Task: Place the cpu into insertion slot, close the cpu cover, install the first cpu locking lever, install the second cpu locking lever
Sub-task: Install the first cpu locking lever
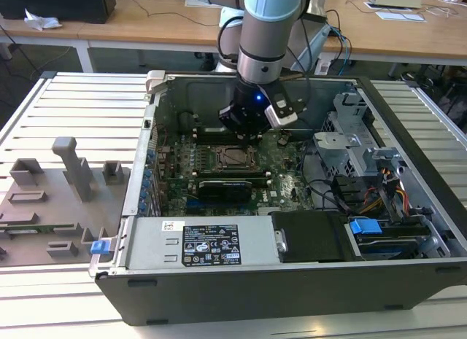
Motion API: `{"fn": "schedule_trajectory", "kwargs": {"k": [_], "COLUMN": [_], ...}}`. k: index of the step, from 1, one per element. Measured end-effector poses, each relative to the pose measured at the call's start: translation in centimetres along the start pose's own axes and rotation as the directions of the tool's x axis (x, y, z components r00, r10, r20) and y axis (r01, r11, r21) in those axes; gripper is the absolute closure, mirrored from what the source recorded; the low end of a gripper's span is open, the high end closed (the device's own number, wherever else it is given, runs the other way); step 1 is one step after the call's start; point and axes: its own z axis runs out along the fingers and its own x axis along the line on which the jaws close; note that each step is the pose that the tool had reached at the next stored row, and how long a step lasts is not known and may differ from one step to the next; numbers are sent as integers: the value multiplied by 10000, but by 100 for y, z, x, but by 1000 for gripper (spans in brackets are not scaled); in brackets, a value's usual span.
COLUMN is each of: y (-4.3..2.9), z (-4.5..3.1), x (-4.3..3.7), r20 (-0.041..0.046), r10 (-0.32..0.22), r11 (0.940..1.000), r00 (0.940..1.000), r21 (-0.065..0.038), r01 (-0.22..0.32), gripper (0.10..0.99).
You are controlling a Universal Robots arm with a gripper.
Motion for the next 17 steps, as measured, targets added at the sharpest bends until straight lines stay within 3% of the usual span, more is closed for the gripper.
{"fn": "schedule_trajectory", "kwargs": {"k": [6,9,17], "y": [-170,-176,-170], "z": [-9,-16,-128], "x": [4,5,7], "r20": [0,-1,0], "r10": [0,2,0], "r11": [10000,10000,10000], "r00": [10000,10000,10000], "r21": [0,3,1], "r01": [0,-2,0], "gripper": [980,980,980]}}
